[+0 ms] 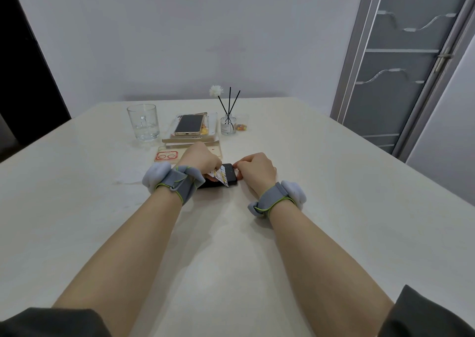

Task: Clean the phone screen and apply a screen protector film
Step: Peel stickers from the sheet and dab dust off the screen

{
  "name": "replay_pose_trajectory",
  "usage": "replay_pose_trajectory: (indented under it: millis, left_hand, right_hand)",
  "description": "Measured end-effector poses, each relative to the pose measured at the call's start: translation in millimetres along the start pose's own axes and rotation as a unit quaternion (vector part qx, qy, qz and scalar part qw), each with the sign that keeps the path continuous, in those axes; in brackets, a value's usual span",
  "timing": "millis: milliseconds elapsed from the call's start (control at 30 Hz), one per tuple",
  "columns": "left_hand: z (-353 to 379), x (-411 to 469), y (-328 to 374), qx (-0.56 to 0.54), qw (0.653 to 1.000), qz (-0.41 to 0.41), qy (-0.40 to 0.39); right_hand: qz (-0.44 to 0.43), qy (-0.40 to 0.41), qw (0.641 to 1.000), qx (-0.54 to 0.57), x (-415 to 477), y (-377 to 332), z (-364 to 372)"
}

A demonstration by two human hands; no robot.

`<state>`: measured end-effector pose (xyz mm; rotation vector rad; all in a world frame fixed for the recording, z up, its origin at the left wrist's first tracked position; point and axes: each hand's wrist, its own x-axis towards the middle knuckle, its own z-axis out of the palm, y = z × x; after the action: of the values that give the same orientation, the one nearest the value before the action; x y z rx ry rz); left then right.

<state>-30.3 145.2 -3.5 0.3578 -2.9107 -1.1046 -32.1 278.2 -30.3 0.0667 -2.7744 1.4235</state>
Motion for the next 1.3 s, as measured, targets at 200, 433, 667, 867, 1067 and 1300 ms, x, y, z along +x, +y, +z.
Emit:
replay_pose_trajectory:
  millis: [200,433,667,867,1067,1300]
  left_hand:
    - [2,-1,2,0.001,1.0,-0.004,0.003]
    - [5,-4,3,-0.022,0.999,-0.002,0.042]
    - [2,-2,11,0.015,1.0,-0.001,0.01]
    - [6,-2,12,0.008,1.0,-0.001,0.027]
    - [4,1,15,0.033,0.999,-0.002,-0.003]
    - [5,1,16,0.04,0.999,0.004,0.004]
  right_hand:
    - [0.002,0.004,1.0,-0.004,0,0,-1]
    - [0.001,0.002,1.0,-0.008,-1,-1,-1]
    - [0.003,0.005,1.0,-0.009,1,-1,0]
    - [0.001,0.004,1.0,-0.014,2,0,0]
    - [0.0,0.001,1.0,-0.011,3,0,0]
    - [0.008,-0.002,1.0,0.001,3,0,0]
